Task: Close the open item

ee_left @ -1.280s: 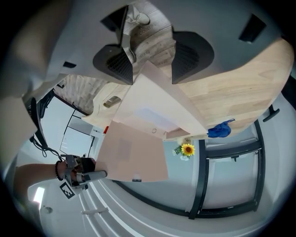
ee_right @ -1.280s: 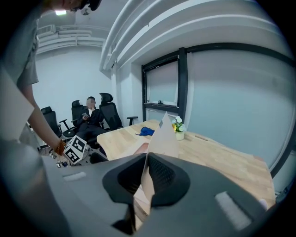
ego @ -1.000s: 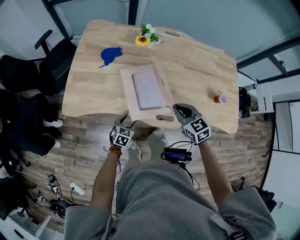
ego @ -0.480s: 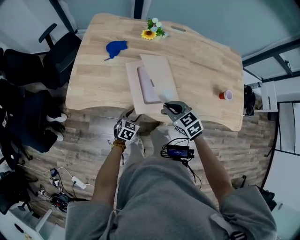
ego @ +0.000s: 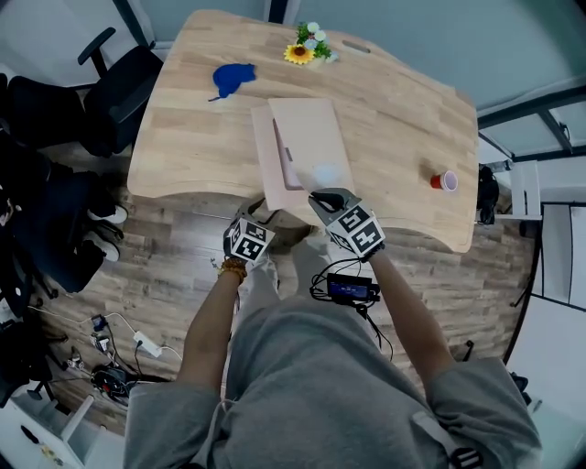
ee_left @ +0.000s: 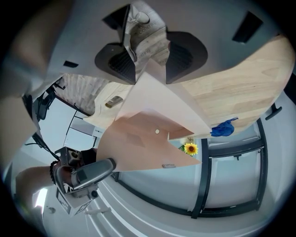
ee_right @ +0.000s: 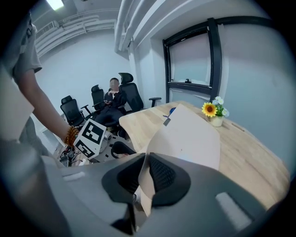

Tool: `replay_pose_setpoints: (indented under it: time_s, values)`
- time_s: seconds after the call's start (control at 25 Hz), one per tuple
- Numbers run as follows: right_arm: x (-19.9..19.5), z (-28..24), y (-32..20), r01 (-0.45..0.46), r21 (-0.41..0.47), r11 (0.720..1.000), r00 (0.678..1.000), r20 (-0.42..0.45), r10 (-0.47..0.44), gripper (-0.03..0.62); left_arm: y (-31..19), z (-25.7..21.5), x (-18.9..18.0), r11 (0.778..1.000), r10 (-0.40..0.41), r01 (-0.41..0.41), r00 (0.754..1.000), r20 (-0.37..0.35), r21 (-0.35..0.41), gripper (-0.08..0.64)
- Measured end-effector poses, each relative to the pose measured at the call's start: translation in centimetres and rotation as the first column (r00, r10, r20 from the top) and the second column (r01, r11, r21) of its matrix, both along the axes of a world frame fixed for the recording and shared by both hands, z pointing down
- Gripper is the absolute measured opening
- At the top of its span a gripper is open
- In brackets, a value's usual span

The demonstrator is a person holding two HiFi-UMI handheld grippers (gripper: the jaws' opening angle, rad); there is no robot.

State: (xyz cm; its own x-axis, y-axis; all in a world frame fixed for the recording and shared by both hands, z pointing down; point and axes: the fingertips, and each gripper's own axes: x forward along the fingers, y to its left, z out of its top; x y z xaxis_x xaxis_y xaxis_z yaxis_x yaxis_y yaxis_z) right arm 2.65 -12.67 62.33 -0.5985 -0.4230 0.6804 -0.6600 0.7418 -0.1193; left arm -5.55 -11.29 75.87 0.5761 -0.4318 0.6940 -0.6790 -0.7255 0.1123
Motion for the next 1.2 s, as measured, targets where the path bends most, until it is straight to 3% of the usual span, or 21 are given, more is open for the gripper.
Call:
replay_pose_setpoints:
  time_s: [1.2]
  values:
    - [-5.4, 8.9, -0.4, 0.011, -0.21, 0.978, 0.991, -0.127, -0.038, 0.043, 0.2, 0.6, 0.1, 0.999, 0.024, -0.025, 1.0, -0.016, -0.041, 0.215]
